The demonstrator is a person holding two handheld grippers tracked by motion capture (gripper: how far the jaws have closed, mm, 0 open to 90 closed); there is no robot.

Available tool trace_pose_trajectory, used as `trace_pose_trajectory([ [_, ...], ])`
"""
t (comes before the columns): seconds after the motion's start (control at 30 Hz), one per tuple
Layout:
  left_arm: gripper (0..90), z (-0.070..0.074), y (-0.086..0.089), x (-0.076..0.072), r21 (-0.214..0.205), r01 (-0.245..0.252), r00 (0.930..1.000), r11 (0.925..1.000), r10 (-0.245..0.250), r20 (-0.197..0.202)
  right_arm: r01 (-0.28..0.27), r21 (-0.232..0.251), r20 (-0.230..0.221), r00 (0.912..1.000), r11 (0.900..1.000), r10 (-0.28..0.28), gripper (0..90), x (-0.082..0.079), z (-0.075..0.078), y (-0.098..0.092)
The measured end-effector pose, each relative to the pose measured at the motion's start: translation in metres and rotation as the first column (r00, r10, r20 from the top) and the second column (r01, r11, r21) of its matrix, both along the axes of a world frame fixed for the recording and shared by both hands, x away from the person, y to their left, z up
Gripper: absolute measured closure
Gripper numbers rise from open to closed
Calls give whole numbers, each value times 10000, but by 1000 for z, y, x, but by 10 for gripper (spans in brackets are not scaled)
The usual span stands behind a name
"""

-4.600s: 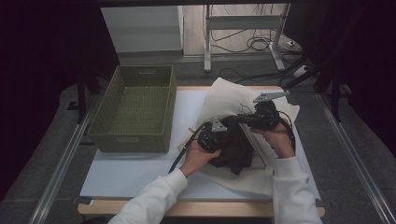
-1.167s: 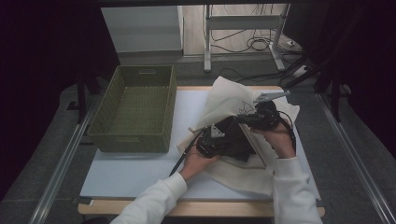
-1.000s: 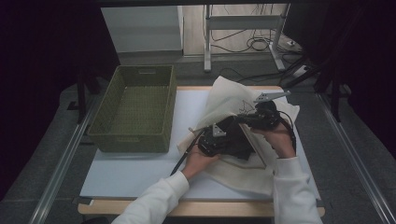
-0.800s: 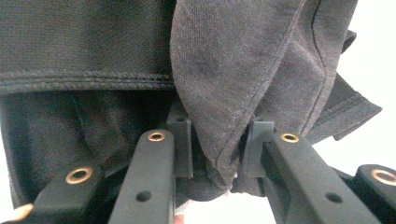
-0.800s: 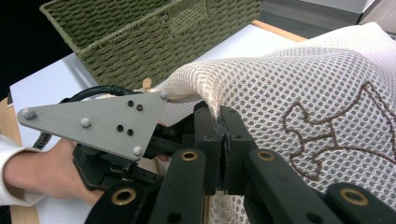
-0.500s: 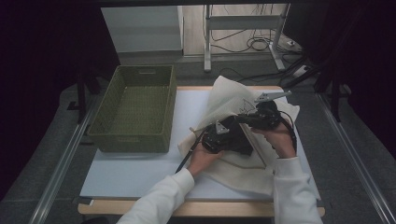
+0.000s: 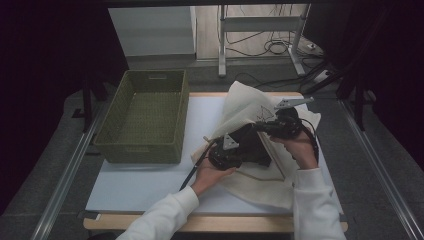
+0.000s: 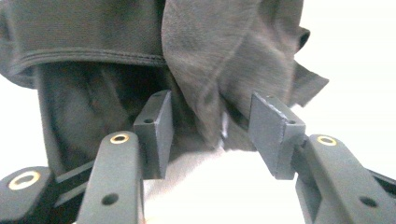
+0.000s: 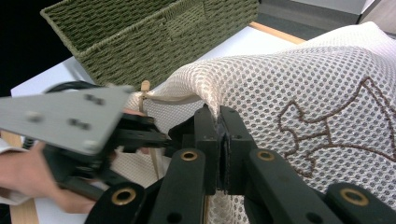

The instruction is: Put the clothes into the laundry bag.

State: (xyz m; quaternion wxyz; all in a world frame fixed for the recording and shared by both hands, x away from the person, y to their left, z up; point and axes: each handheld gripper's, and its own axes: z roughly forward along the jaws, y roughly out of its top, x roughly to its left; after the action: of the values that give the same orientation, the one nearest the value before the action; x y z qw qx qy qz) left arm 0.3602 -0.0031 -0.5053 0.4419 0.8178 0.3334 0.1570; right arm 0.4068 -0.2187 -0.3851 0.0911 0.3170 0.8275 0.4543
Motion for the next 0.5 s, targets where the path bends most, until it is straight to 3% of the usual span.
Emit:
trace_pose_trajectory([
  [0.1, 550, 5, 6, -10, -190, 227, 9997, 9996, -225, 99, 9, -5, -9, 10000, 10000, -9, 872, 0, 0, 0],
  [0.23, 816, 9, 11, -18, -53, 594, 9982, 9982, -594, 6, 25, -12, -1, 10000, 10000, -25, 873, 0, 0, 0],
  [0.3, 888, 7, 11, -18, -42, 798, 9965, 9968, -799, -264, 38, 4, -4, 10000, 10000, -38, 873, 0, 0, 0],
  [0.5, 899, -7, 2, -9, 432, 914, 9935, 9949, -882, -721, 16, -14, 6, 10000, 10000, -16, 873, 0, 0, 0],
])
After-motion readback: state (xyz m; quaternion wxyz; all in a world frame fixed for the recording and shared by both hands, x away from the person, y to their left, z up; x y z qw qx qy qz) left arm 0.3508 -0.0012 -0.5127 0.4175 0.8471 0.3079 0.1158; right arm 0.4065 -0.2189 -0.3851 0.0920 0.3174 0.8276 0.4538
